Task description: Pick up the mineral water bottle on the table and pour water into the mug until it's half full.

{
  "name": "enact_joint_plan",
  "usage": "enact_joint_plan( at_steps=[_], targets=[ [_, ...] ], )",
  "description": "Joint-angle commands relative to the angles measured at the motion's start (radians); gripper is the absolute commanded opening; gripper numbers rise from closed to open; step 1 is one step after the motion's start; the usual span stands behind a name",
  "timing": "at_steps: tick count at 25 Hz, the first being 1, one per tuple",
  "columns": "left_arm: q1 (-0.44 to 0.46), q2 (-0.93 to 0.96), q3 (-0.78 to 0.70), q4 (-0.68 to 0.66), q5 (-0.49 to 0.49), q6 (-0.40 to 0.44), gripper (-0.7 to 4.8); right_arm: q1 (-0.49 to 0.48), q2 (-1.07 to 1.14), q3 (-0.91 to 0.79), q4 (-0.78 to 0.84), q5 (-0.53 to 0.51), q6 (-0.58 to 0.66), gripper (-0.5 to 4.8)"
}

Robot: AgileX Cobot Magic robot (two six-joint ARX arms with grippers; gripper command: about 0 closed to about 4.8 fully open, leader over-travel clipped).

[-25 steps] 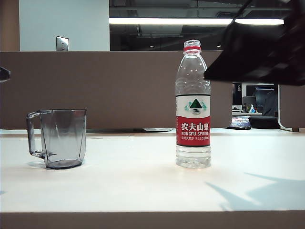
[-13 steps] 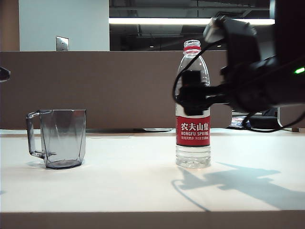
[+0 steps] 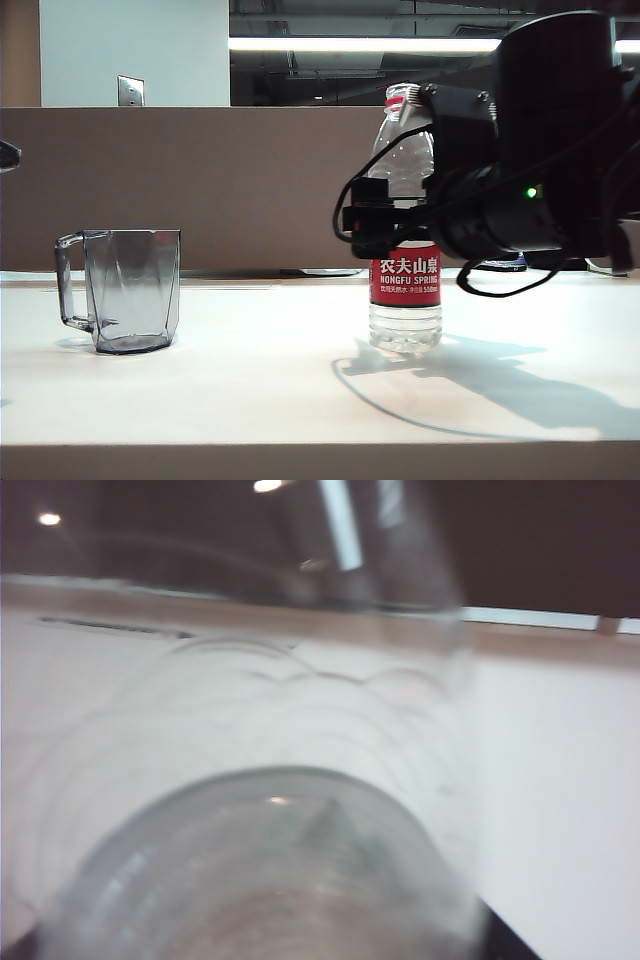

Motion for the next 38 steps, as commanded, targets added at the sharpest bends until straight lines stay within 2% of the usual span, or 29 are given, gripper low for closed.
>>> enact_joint_plan(
  at_steps=[1, 3, 4, 5, 6, 8, 10, 17, 25, 30, 32, 38],
  targets=[
    [0.0, 0.0, 0.003, 0.007, 0.005, 0.0, -0.05, 0.002, 0.004, 0.023, 0.023, -0.004, 0.007, 4.79],
    [0.0, 0.0, 0.003, 0.006, 0.005, 0.0, -0.05, 0.002, 0.004, 0.024, 0.028, -0.005, 0.007, 4.79],
    [0.0, 0.0, 0.003, 0.007, 0.005, 0.0, -0.05, 0.002, 0.004, 0.024, 0.028, -0.005, 0.007, 4.29],
    [0.0, 0.0, 0.003, 0.006, 0.005, 0.0, -0.05, 0.002, 0.004, 0.024, 0.027, -0.007, 0.007, 3.29],
    [0.0, 0.0, 0.003, 0.007, 0.005, 0.0, -0.05, 0.003, 0.004, 0.024, 0.027, -0.012, 0.007, 2.95],
    [0.001, 0.0, 0.003, 0.007, 0.005, 0.0, -0.05, 0.003, 0.004, 0.024, 0.027, -0.013, 0.007, 2.9],
    [0.001, 0.0, 0.003, 0.006, 0.005, 0.0, -0.05, 0.003, 0.004, 0.024, 0.028, -0.013, 0.007, 2.63],
    [0.026, 0.0, 0.003, 0.006, 0.006, 0.0, -0.05, 0.011, -0.008, 0.024, 0.028, -0.033, -0.016, 2.63],
    [0.157, 0.0, 0.003, 0.007, 0.005, 0.0, -0.05, 0.03, -0.044, 0.072, -0.052, -0.057, -0.069, 2.59],
    [0.193, 0.0, 0.003, 0.007, 0.005, 0.0, -0.05, 0.053, -0.045, 0.152, -0.144, -0.064, -0.223, 2.59],
    [0.214, 0.0, 0.003, 0.007, 0.005, 0.0, -0.05, 0.072, -0.045, 0.235, -0.294, -0.066, -0.362, 2.59],
    [0.221, 0.0, 0.003, 0.007, 0.005, 0.0, -0.05, 0.09, -0.044, 0.361, -0.485, -0.077, -0.536, 2.59]
  ],
)
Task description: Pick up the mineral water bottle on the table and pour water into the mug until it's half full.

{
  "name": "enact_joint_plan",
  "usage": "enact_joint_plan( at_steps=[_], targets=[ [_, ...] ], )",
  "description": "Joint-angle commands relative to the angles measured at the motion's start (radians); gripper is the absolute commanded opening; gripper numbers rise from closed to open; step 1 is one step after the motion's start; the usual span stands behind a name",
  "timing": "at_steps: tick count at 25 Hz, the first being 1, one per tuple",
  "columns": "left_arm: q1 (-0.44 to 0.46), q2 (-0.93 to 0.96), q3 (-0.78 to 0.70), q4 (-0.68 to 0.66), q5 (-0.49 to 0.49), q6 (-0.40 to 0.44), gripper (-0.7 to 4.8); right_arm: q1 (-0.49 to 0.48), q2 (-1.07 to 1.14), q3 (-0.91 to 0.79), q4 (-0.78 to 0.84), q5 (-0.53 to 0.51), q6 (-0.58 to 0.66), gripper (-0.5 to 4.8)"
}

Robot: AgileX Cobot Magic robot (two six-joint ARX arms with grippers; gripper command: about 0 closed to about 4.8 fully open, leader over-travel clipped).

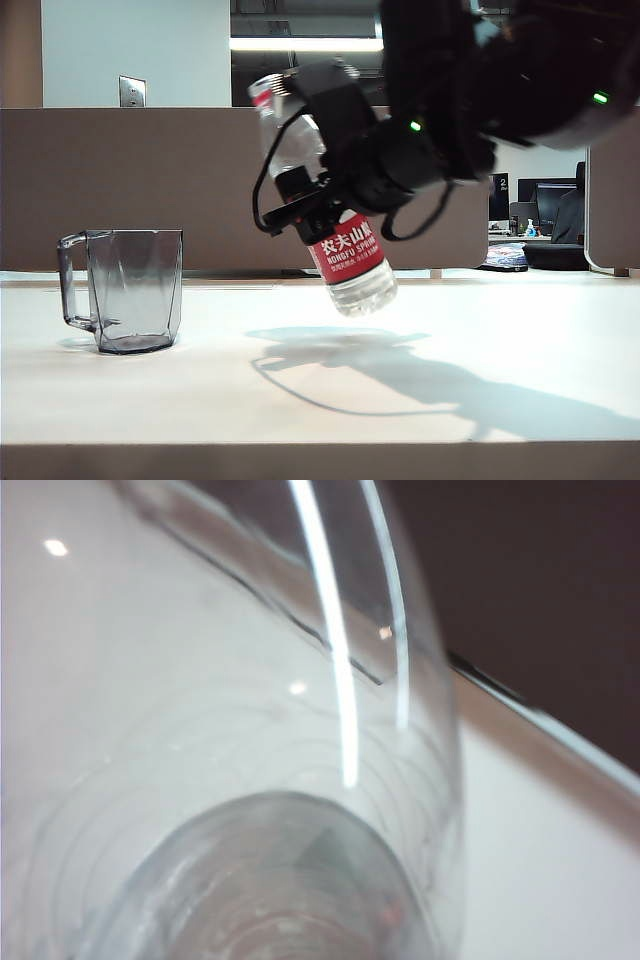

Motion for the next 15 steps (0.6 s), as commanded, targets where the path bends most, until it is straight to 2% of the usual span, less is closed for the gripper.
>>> enact_joint_plan(
  at_steps=[1, 6, 15],
  targets=[
    [0.008, 0.0, 0.003, 0.007, 0.004, 0.0, -0.05, 0.006, -0.012, 0.075, -0.069, -0.018, -0.127, 2.59],
    [0.01, 0.0, 0.003, 0.006, 0.004, 0.0, -0.05, 0.007, -0.012, 0.145, -0.168, -0.038, -0.254, 2.6],
    [0.011, 0.0, 0.003, 0.007, 0.004, 0.0, -0.05, 0.031, 0.009, 0.206, -0.241, -0.051, -0.438, 2.59]
  ],
)
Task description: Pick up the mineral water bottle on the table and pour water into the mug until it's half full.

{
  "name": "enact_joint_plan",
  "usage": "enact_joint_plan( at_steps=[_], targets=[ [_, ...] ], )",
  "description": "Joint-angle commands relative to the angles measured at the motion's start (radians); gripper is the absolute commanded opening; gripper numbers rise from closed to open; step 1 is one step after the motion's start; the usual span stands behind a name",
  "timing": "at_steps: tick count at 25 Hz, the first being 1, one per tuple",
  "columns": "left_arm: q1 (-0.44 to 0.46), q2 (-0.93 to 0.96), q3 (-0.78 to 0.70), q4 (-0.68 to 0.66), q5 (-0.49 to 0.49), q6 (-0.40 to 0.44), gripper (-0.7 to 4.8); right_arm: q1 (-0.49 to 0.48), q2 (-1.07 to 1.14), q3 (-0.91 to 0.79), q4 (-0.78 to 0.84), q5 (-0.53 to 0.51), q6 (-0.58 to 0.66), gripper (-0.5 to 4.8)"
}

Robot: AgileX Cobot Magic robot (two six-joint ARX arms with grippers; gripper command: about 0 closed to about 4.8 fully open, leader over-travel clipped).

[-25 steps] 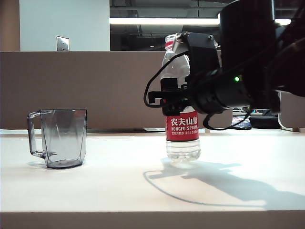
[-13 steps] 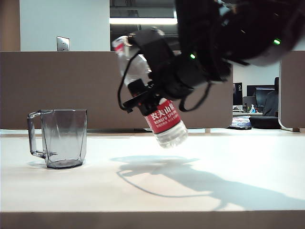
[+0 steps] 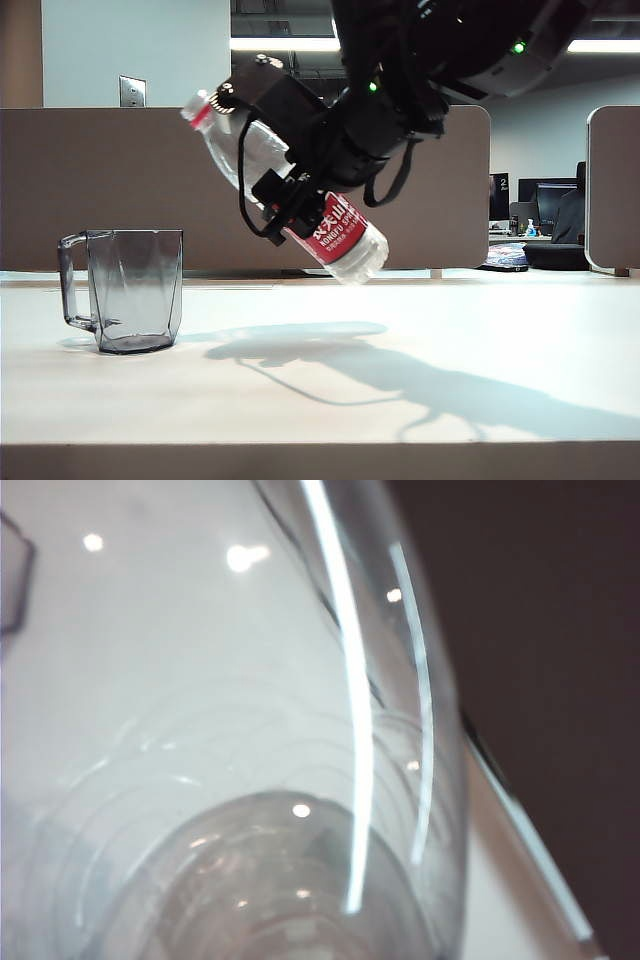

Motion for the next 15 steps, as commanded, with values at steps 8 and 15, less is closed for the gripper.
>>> enact_joint_plan(
  at_steps=[8, 15],
  targets=[
    [0.002, -0.001, 0.003, 0.007, 0.004, 0.0, -0.05, 0.027, 0.082, 0.127, -0.008, 0.031, -0.24, 2.6],
    [0.001, -0.002, 0.003, 0.007, 0.005, 0.0, -0.06, 0.027, 0.114, 0.174, -0.007, 0.081, -0.387, 2.6]
  ],
)
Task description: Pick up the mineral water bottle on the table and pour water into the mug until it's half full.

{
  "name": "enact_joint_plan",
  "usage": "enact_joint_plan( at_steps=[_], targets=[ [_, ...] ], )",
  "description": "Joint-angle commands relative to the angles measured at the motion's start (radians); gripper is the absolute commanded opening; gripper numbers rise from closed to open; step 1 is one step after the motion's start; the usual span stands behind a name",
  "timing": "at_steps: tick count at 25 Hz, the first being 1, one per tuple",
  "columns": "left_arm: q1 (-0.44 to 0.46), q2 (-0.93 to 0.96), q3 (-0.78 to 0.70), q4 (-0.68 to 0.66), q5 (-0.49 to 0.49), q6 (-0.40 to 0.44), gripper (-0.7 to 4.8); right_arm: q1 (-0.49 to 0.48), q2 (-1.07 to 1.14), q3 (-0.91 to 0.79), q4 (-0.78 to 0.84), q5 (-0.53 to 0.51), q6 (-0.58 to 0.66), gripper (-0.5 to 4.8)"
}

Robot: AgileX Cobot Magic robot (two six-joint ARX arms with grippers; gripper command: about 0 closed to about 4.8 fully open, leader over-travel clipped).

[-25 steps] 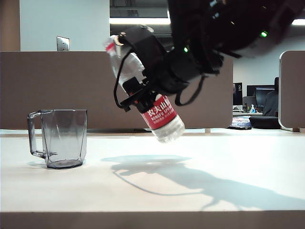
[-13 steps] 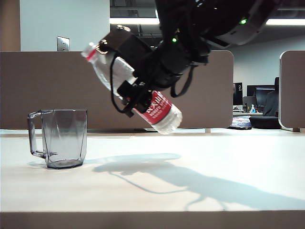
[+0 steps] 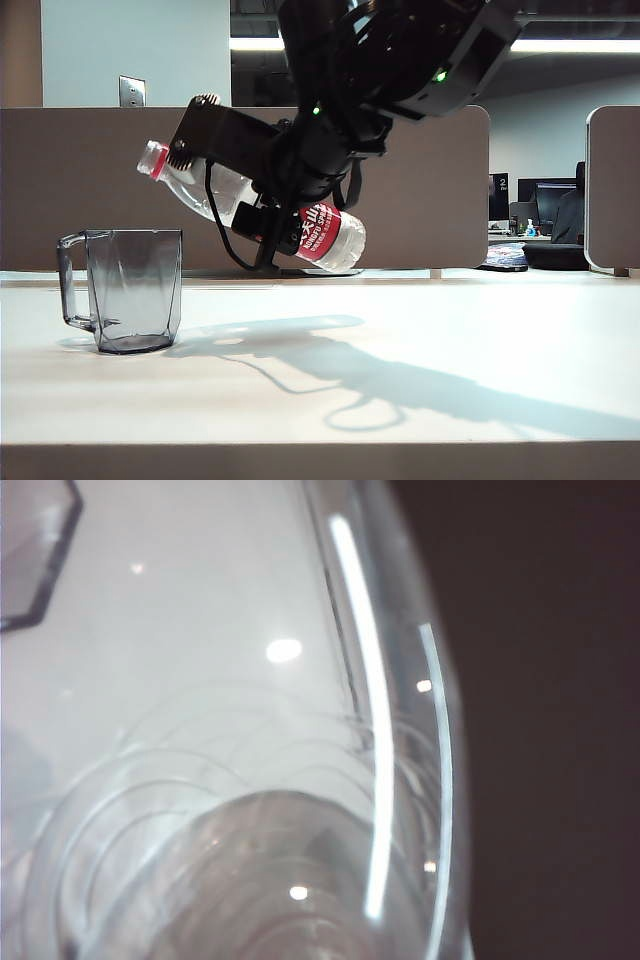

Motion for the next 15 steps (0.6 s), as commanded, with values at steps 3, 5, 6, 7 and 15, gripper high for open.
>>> enact_joint_plan(
  at_steps=[3, 5, 6, 7, 15],
  targets=[
    [0.001, 0.0, 0.003, 0.007, 0.005, 0.0, -0.05, 0.003, -0.012, 0.017, 0.048, 0.024, -0.165, 2.6],
    [0.001, 0.0, 0.003, 0.007, 0.004, 0.0, -0.05, 0.003, -0.012, 0.017, 0.051, 0.024, -0.198, 2.6],
    [0.001, 0.0, 0.003, 0.007, 0.005, 0.0, -0.05, 0.003, -0.012, 0.017, 0.056, 0.024, -0.218, 2.6],
    [0.001, 0.0, 0.003, 0.007, 0.004, 0.0, -0.05, 0.003, -0.012, 0.017, 0.056, 0.023, -0.237, 2.6],
    [0.001, 0.0, 0.003, 0.007, 0.005, 0.0, -0.05, 0.003, -0.012, 0.017, 0.058, 0.067, -0.334, 2.6]
  ],
)
